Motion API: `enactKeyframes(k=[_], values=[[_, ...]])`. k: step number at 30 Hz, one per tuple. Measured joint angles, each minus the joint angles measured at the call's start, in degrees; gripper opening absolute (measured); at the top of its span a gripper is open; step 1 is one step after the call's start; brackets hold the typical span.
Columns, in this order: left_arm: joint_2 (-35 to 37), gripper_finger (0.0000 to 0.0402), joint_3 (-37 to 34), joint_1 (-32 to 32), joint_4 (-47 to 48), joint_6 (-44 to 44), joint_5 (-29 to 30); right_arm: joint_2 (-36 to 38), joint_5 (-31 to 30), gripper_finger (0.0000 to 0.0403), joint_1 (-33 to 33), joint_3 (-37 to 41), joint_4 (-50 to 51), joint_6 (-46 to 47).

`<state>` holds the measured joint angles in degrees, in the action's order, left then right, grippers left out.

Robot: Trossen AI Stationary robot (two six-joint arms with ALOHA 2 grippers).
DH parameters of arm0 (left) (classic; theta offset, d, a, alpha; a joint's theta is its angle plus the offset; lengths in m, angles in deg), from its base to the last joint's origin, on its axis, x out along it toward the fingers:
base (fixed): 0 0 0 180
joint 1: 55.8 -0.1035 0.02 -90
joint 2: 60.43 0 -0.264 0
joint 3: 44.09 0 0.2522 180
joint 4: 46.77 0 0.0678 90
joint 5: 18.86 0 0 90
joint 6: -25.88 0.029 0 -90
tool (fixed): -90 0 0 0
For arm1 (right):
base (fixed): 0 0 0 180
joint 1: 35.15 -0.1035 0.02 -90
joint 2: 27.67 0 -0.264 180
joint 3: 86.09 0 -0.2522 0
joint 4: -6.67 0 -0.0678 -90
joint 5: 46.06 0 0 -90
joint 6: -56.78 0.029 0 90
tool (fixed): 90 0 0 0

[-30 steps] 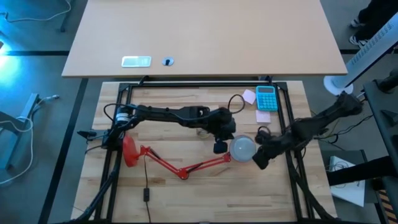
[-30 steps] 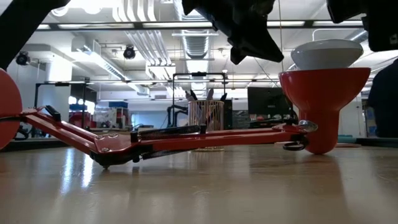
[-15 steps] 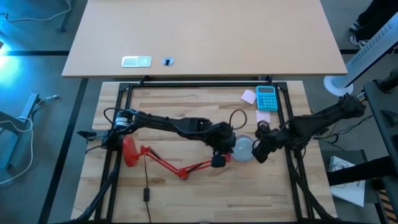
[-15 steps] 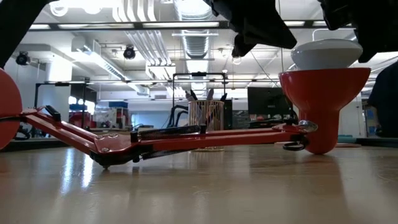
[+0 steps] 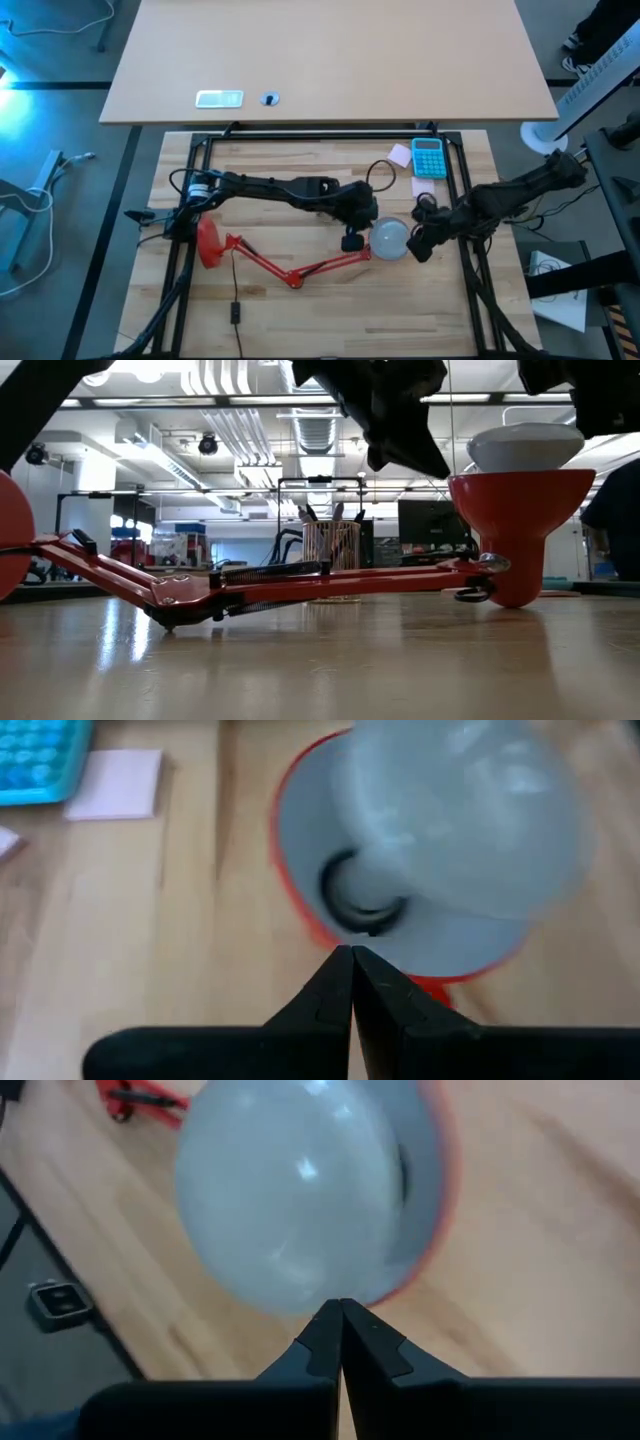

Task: Screw lightbulb
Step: Remove the light bulb from the lamp

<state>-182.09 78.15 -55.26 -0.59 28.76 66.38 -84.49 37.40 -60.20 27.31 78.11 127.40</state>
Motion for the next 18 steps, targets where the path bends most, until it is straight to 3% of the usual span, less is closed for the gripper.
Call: enactKeyframes(k=[8, 18], values=[[-0.79, 0.0, -0.02, 0.2, -3.48, 1.48, 1.67, -5.61, 4.01, 0.0, -0.54, -0.09, -1.49, 4.47], [-0.79, 0.0, -0.02, 4.93, -4.07, -0.17, 1.25, -1.81, 1.23, 0.0, 2.74, -0.24, 2.16, 2.25]])
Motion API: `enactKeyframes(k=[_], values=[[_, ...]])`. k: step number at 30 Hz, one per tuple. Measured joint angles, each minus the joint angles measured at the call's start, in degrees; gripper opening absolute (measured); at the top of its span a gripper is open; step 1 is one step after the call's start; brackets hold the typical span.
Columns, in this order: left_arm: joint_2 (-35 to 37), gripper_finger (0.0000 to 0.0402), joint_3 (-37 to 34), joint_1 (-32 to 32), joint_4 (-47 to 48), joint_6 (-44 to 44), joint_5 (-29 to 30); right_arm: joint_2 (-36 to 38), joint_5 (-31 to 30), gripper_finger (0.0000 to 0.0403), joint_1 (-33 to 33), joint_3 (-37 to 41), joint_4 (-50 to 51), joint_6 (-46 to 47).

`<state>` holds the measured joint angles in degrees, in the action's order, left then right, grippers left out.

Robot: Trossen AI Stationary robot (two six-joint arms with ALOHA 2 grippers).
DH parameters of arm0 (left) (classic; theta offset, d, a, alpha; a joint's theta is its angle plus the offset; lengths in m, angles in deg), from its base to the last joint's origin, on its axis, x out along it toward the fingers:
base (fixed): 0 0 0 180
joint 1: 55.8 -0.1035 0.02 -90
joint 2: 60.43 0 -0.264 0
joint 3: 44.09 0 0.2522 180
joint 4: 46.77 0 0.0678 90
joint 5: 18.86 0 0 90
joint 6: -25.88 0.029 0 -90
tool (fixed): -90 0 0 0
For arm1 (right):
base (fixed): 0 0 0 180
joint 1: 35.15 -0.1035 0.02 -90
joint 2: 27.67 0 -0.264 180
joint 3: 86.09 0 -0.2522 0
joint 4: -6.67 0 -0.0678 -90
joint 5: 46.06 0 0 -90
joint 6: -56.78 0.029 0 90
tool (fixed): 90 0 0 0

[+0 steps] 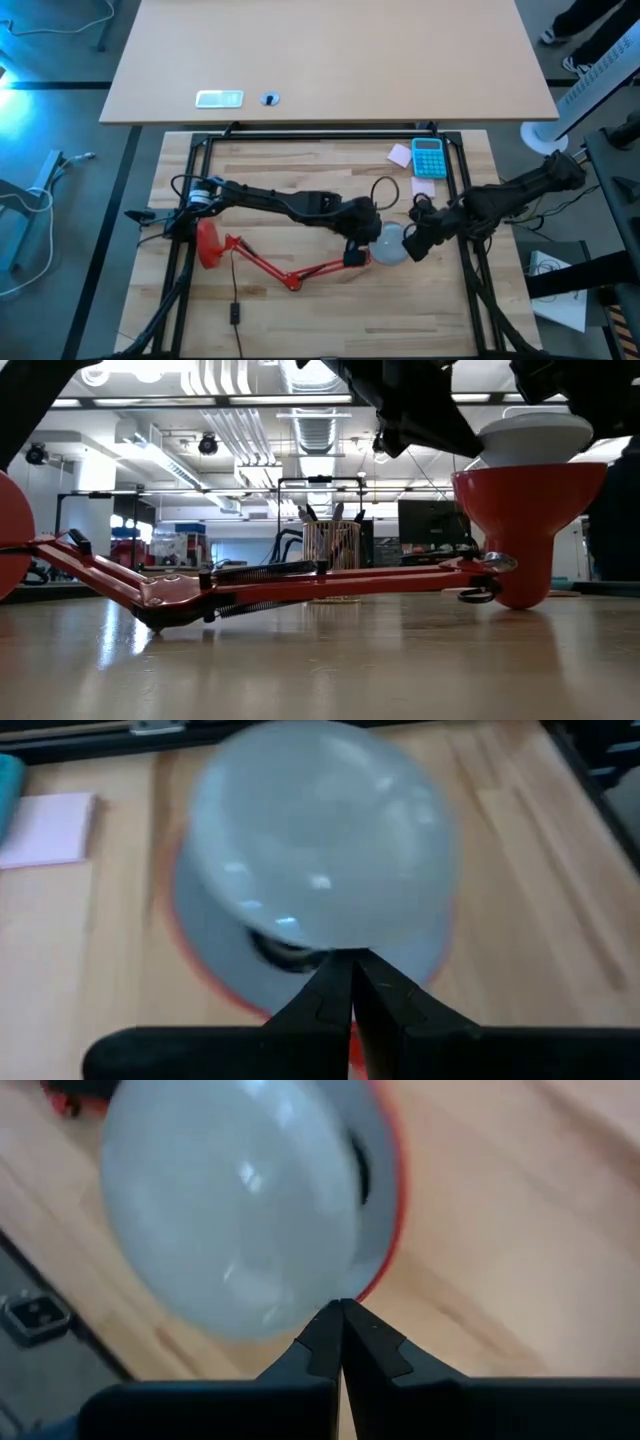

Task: Screw lightbulb
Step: Remove the light bulb from the lamp

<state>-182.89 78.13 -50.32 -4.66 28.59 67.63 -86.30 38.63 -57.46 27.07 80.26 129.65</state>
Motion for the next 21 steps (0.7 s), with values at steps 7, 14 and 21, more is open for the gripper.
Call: enactKeyframes(k=[7, 14, 21], values=[[0.71, 0.0, -0.02, 0.66, 3.12, -1.98, 1.29, 3.99, -1.17, 0.0, 3.55, -0.13, 0.18, -4.36], [0.94, 0.0, -0.02, -2.13, 5.0, -2.29, 1.34, 5.24, 2.45, 0.0, -2.62, -0.13, 2.03, 4.5], [0.98, 0.0, -0.02, -2.9, 1.66, -2.3, 1.49, 2.23, 2.47, 0.0, -8.76, -0.13, -1.91, 12.96]])
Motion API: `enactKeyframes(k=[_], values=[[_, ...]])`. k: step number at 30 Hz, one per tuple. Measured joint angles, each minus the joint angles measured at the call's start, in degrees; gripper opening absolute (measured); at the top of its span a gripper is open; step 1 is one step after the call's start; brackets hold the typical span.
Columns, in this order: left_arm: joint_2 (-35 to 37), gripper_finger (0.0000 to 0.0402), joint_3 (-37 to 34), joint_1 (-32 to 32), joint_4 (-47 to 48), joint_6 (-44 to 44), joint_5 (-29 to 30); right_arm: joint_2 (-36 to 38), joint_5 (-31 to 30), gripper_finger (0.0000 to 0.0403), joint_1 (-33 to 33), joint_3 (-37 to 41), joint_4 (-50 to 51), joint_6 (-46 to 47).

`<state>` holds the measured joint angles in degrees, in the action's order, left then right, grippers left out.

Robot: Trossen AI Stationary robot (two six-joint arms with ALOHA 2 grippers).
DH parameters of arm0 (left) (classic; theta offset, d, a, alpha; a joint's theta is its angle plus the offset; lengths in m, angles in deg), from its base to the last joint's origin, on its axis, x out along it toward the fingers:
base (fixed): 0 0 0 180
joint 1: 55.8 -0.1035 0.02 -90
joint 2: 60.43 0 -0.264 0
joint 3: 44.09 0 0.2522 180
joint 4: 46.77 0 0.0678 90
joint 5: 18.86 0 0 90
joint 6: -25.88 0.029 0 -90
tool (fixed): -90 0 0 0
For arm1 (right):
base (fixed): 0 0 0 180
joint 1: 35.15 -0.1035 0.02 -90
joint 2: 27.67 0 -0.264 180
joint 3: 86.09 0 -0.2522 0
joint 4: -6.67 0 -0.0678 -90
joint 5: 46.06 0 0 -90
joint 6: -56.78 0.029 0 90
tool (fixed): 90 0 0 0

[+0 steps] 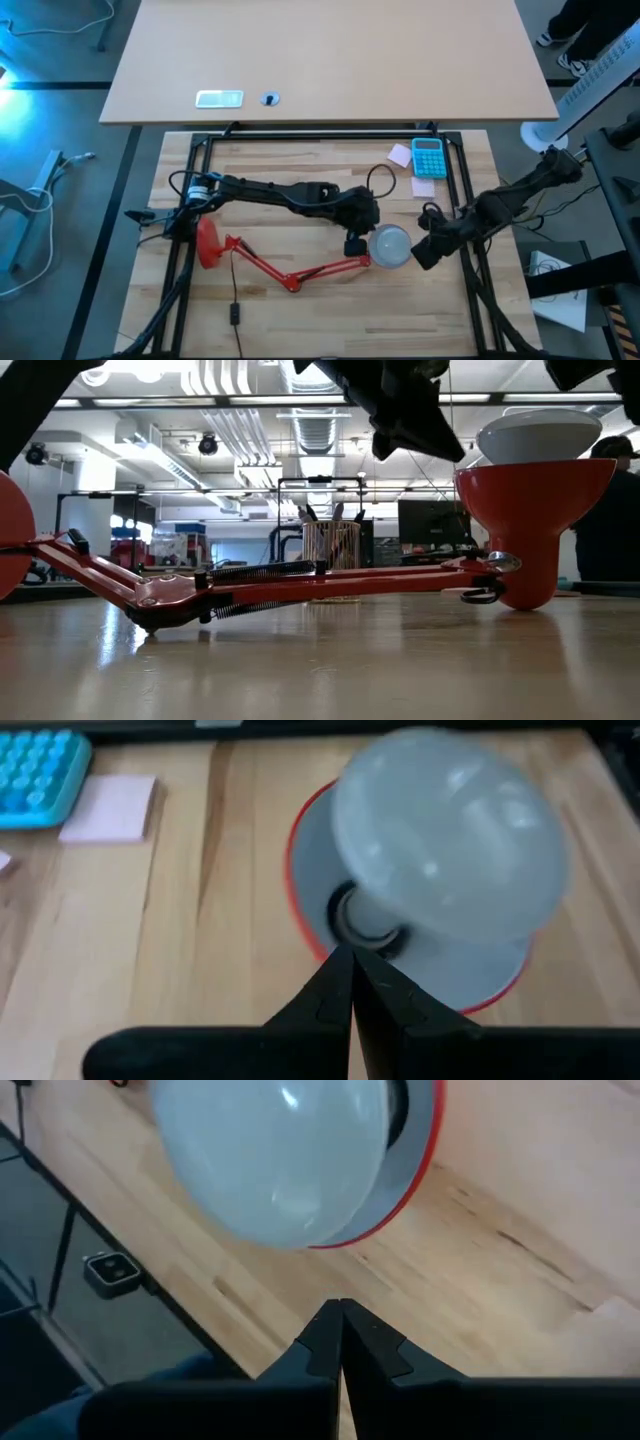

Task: Screw lightbulb
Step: Remove the light bulb from the lamp

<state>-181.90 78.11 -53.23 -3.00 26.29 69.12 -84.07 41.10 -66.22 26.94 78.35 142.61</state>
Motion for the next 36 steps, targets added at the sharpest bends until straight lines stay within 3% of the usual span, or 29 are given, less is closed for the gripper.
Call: enactKeyframes(k=[8, 21, 30, 36], values=[[-0.28, 0.0, 0.0, 1.65, -4.39, -0.37, -0.11, -2.36, -1.03, 0.0, 2.53, 0.0, -0.25, -2.67], [-0.33, 0.0, -0.13, 4.51, 0.19, -2.48, -0.22, -0.22, -5.42, 0.0, 12.96, -0.94, 2.97, -14.18], [0.46, 0.0, 0.13, 2.47, 4.89, -2.48, 1.5, -0.72, -3.67, 0.0, 4.55, -4.53, 5.05, -5.08], [0.46, 0.0, 0.63, 1.22, 0.34, -2.46, 1.57, -3.59, -2.78, 0.0, -0.62, -3.92, 4.91, 2.61]])
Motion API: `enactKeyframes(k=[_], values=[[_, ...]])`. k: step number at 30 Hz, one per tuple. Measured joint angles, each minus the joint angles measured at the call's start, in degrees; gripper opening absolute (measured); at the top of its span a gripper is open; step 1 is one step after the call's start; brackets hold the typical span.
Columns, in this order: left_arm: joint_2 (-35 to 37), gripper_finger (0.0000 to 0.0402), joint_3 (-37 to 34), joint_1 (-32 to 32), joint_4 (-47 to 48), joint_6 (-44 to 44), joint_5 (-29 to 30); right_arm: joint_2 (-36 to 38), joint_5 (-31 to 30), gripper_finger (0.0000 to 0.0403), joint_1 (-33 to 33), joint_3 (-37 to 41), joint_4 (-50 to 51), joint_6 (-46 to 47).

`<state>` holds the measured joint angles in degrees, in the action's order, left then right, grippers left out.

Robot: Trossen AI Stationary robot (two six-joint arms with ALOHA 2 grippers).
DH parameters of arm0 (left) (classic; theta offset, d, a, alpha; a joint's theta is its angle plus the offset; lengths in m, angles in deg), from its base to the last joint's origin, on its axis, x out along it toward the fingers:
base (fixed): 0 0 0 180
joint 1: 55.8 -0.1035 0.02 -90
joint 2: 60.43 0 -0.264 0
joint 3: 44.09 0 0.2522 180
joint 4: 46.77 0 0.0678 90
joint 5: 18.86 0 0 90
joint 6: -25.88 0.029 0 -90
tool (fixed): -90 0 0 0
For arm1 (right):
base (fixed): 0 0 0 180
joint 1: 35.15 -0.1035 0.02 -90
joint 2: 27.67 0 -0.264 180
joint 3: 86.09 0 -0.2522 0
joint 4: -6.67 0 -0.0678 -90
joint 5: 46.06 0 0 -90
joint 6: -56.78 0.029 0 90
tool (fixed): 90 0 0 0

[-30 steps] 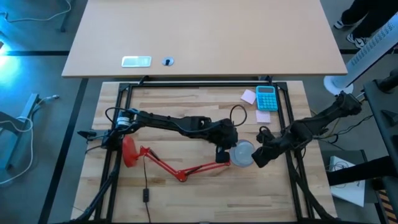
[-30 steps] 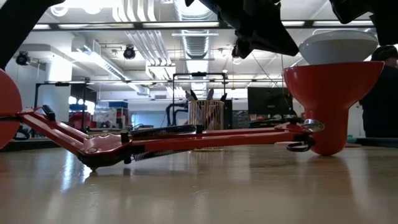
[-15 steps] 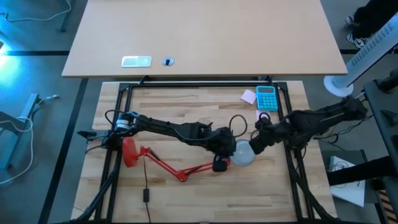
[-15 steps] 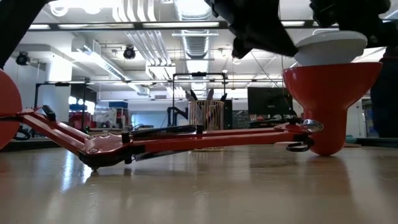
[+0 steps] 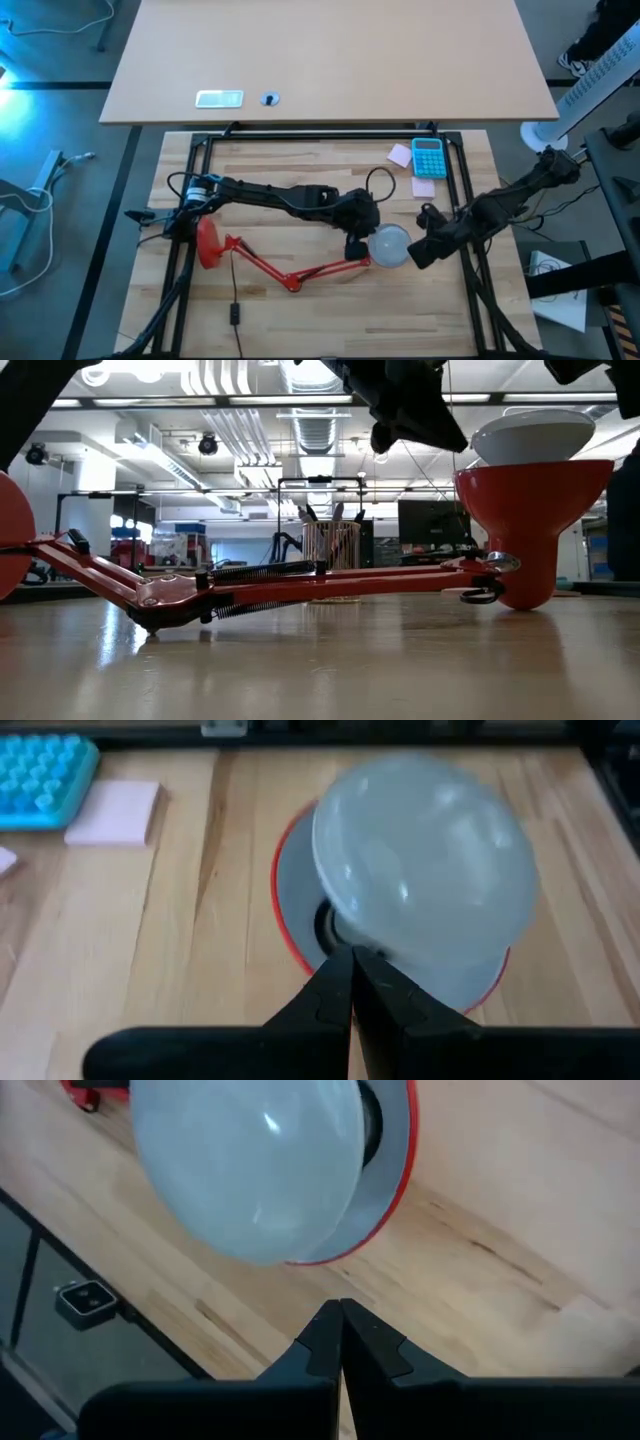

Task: Screw lightbulb
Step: Remove the light bulb from the lamp

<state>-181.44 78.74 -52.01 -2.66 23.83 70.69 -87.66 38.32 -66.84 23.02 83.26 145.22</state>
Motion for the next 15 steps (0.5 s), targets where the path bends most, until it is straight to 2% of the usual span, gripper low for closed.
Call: enactKeyframes(k=[5, 15], values=[[-0.07, 0.0, 0.0, -0.04, -1.04, -0.03, -0.04, -2.41, -1.53, 0.0, 0.97, 0.07, -0.59, -1.5], [-0.15, 0.0, -0.35, 3.44, -0.37, -1.54, -0.4, -2.49, -2.28, 0.0, 10.26, 0.14, -0.03, -11.93]])
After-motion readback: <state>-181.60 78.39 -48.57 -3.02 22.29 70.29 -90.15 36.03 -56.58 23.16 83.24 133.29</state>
